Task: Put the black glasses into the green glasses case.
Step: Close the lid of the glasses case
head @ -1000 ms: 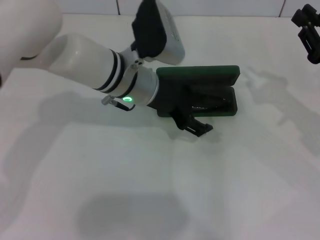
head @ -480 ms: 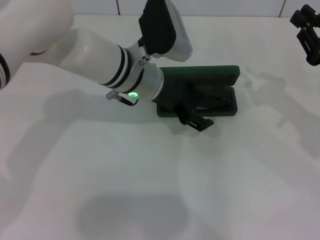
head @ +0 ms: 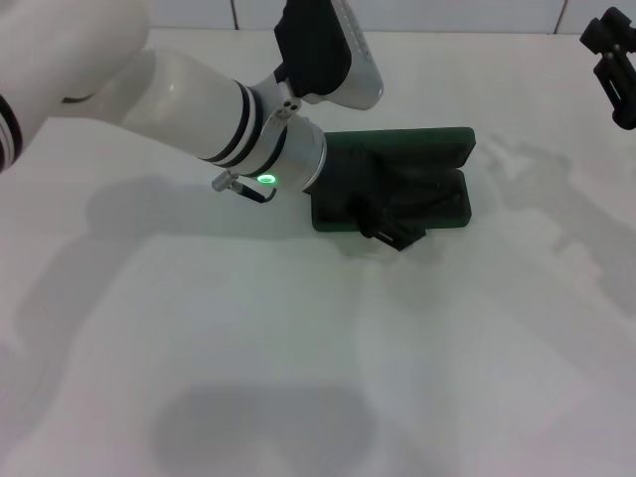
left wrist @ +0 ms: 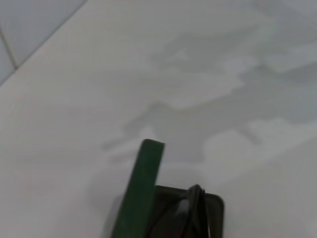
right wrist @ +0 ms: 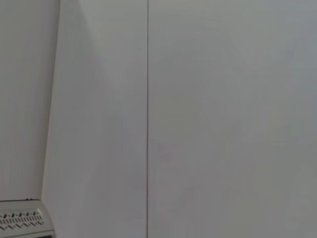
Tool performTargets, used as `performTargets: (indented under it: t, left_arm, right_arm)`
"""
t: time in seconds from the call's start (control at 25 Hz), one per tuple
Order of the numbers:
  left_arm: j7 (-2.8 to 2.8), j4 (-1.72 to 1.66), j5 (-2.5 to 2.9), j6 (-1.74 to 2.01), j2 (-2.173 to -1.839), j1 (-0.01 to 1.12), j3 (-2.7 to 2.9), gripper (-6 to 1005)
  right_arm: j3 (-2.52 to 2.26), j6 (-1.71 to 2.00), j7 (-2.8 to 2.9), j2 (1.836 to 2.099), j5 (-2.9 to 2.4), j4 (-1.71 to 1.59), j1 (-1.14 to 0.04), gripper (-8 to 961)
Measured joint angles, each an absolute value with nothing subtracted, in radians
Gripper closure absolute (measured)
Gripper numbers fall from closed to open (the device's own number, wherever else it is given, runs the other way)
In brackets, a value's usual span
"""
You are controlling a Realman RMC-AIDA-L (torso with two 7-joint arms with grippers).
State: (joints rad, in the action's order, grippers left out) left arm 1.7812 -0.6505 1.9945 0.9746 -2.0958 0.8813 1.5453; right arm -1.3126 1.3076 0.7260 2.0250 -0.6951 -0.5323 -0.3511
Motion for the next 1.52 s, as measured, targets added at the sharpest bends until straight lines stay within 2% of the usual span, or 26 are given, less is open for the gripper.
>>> performTargets:
  t: [0.2, 0.44, 0.64, 0.68, 0.8, 1.16, 1.52]
  left_arm:
    - [1.764, -0.693, 1.99, 1.084, -2.093, 0.872, 1.543, 173]
    - [1.695, -0.841, 1.895, 1.266, -2.089, 0.768, 1.409, 174]
    - [1.649, -0.849, 1.752, 1.23, -2.092, 0.716, 1.236, 174]
    - [1.631, -0.803, 1.651, 1.099, -2.093, 0.705, 1.173, 174]
    - [1.601, -0.727, 1.596, 0.944, -2.09, 0.731, 1.168, 173]
    - [1.701, -0.48, 1.832, 0.736, -2.091, 0.924, 1.197, 173]
    - [1.754, -0.464, 1.844, 0.711, -2.093, 0.942, 1.316, 179]
  right_arm:
    - [-1.308, 1.307, 0.726, 2.023, -0.687, -0.532, -0.341, 777]
    - [-1.3, 1.316, 0.724, 2.023, -0.684, -0.529, -0.339, 777]
    - [-1.3, 1.319, 0.724, 2.024, -0.684, -0.523, -0.338, 776]
    - [-1.3, 1.32, 0.724, 2.024, -0.684, -0.52, -0.338, 776]
    - [-1.301, 1.321, 0.724, 2.026, -0.684, -0.517, -0.338, 775]
    - [-1.302, 1.344, 0.725, 2.028, -0.684, -0.498, -0.336, 774]
    - [-1.301, 1.353, 0.725, 2.027, -0.684, -0.48, -0.34, 773]
